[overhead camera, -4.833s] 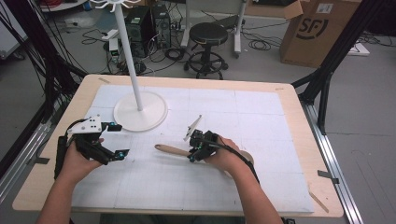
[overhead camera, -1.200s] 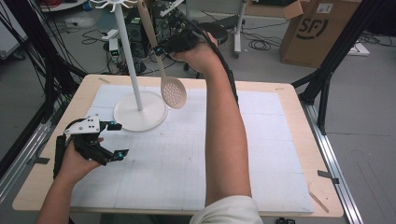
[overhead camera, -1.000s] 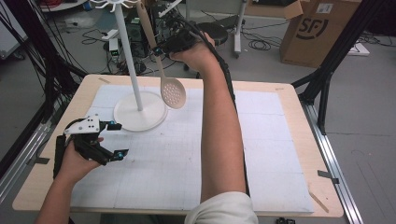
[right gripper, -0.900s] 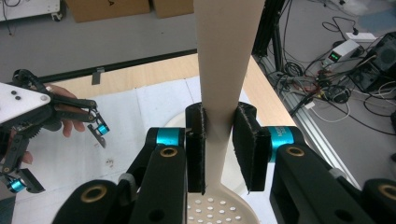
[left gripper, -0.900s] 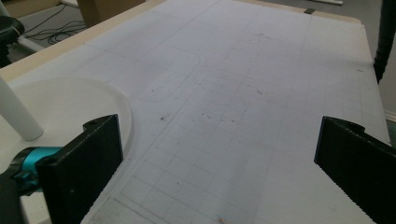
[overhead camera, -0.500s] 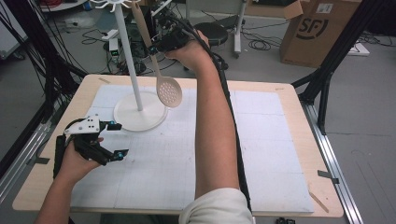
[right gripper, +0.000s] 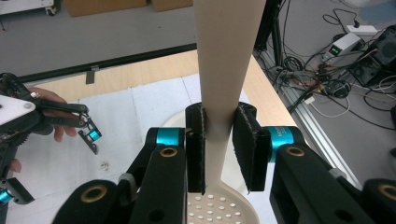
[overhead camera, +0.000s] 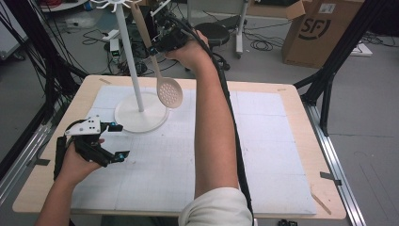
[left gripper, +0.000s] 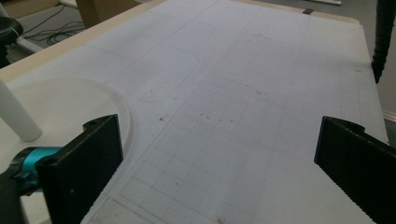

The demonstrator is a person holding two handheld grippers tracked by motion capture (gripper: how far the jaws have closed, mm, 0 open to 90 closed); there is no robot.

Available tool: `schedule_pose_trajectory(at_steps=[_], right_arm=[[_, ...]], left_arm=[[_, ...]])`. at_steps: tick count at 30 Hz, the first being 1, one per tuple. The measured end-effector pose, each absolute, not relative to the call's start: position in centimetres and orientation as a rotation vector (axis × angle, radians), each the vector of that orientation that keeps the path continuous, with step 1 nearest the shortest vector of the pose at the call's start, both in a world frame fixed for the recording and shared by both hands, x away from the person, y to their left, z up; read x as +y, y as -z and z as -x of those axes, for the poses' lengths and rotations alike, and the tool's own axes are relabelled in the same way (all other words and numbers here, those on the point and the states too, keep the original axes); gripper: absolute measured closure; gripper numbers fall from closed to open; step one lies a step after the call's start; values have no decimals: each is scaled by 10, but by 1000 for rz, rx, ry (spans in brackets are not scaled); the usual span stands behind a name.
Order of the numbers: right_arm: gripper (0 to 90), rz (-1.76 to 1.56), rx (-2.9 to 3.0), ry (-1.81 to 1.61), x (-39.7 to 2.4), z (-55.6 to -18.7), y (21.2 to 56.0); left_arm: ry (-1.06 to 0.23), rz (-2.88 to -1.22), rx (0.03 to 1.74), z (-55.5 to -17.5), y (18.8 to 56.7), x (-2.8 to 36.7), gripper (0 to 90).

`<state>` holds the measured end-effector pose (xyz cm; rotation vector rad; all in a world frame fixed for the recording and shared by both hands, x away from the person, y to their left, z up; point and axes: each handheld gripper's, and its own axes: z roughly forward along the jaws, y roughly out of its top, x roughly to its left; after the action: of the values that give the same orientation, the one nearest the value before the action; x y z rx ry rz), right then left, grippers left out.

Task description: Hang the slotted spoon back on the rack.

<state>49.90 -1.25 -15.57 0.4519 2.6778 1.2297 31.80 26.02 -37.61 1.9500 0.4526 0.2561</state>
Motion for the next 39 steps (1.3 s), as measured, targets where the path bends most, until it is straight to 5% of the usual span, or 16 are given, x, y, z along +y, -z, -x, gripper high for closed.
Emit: schedule_pose_trajectory(at_steps=[15,20,39], right_arm=[[747,-451,2709,-1204,5,-504,158],[619,-479,2680,-1220,4,-503,159],[493,-395,2665,-1287,-43,-478,159]], left_arm=[[-252,-1953,446,-318,377,260,17],[-256,-1949,447,-318,376,261,16],[-259,-1958,447,-317,376,259,16]])
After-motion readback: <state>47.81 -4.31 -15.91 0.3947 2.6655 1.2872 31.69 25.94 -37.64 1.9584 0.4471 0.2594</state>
